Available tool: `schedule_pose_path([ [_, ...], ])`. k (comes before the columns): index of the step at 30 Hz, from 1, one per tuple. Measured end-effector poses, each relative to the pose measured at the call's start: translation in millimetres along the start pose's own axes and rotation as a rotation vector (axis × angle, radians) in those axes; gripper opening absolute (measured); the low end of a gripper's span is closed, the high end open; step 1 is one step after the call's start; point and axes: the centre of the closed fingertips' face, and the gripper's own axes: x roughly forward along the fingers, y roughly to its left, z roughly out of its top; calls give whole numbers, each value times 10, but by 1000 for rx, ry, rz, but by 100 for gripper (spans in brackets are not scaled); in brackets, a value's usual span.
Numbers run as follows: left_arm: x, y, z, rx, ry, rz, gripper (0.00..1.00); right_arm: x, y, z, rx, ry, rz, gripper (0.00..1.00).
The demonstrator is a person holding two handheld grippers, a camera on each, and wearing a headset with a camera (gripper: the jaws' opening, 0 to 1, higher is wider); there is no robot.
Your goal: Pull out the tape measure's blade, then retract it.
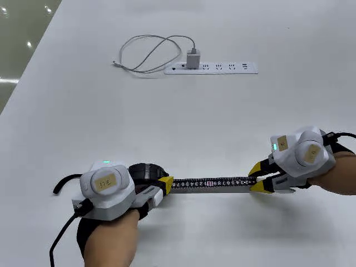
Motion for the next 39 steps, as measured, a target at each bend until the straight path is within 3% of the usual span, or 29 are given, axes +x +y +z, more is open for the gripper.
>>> schedule_pose_path([
  [39, 9, 8, -5, -16, -5, -13, 59, 217, -12, 472, 12, -109, 16, 11],
])
